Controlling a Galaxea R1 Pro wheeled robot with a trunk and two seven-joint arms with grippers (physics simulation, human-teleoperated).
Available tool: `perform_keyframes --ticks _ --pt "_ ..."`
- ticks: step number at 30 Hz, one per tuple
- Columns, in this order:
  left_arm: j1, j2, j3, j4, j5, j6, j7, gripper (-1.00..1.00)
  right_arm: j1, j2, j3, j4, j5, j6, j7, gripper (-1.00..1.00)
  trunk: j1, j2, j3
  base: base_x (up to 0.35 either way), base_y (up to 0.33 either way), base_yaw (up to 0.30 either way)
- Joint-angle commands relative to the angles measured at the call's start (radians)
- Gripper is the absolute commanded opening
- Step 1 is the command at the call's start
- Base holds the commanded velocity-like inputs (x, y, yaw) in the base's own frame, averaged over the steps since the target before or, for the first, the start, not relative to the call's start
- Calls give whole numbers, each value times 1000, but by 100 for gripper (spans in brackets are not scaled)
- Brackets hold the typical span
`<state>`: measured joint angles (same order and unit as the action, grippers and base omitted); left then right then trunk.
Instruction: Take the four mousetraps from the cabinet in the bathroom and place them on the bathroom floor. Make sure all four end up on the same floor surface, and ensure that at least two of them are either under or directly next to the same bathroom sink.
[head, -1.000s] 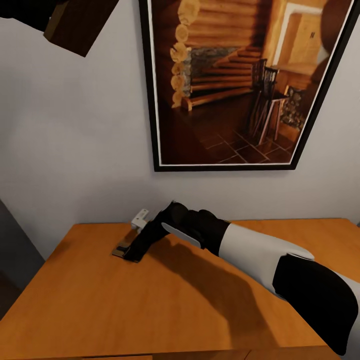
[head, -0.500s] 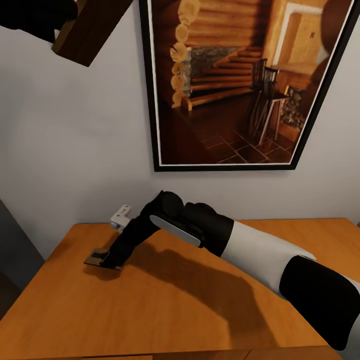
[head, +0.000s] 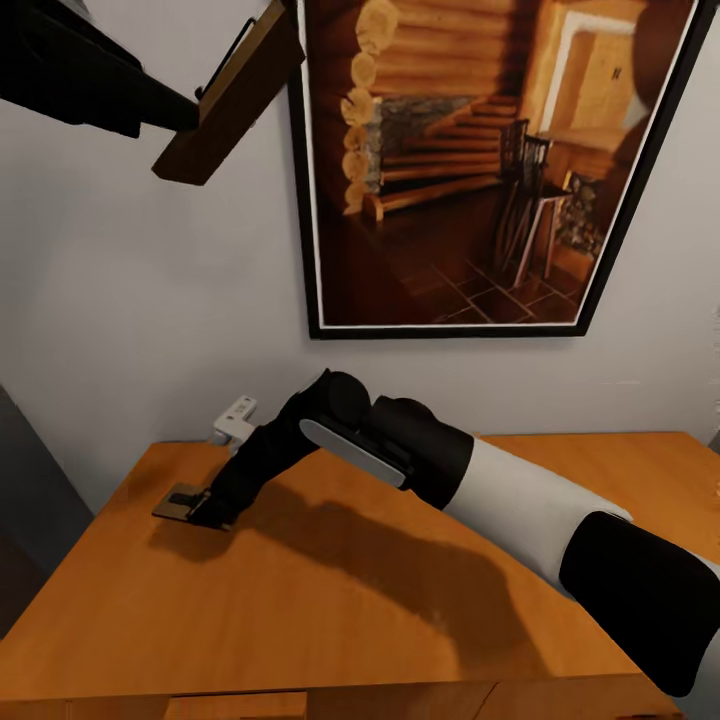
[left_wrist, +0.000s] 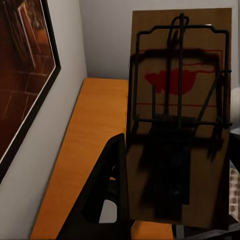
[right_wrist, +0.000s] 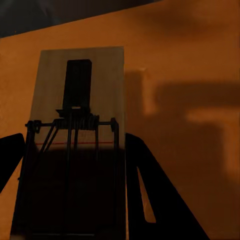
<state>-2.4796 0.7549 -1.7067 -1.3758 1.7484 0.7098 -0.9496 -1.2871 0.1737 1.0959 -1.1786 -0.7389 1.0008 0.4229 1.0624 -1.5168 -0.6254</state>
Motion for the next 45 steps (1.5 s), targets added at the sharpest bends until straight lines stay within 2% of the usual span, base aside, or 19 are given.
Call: perform_keyframes --ticks 1,9,17,27,33,34,35,36,37,38,43,45 --pt "-4 0 -7 -1 9 5 0 -100 -1 1 0 0 6 2 7 -100 0 -1 -1 -278 0 0" --pt "-4 4 -15 -2 7 4 0 -100 0 1 3 -12 7 2 7 -100 0 -1 -1 -322 0 0" --pt "-4 2 -60 -20 8 5 0 -100 0 1 5 -13 16 -2 7 -100 0 -1 -1 -334 0 0" --pt "-4 2 -69 -51 8 4 0 -100 0 1 7 -12 25 -3 5 -100 0 -1 -1 -335 0 0" --pt "-4 2 -106 -52 8 3 0 -100 0 1 9 -11 26 -5 5 -100 0 -1 -1 -334 0 0" --pt "-4 2 -150 -52 8 1 1 -100 0 1 8 -12 26 -6 5 -100 0 -1 -1 -335 0 0" --pt "-4 2 -157 -52 8 -2 1 -100 0 1 8 -12 26 -6 6 -100 0 -1 -1 -335 0 0" --pt "-4 -4 -254 -55 8 -113 0 -100 0 1 21 -14 24 -4 7 -100 0 -1 -1 -330 0 0" --pt "-4 -5 -270 -56 9 -124 0 -100 0 1 26 -16 24 -3 7 -100 0 -1 -1 -328 0 0" --pt "-3 -6 -331 -72 49 -146 1 -100 2 -38 60 -74 23 1 9 -100 0 -1 -1 -327 0 0" --pt "12 -7 -342 -86 52 -147 2 -100 4 -83 71 -88 22 2 11 -100 0 -1 -1 -327 0 0" --pt "16 -8 -363 -87 52 -147 3 -100 6 -100 73 -103 21 2 13 -100 0 -1 -1 -327 0 0"
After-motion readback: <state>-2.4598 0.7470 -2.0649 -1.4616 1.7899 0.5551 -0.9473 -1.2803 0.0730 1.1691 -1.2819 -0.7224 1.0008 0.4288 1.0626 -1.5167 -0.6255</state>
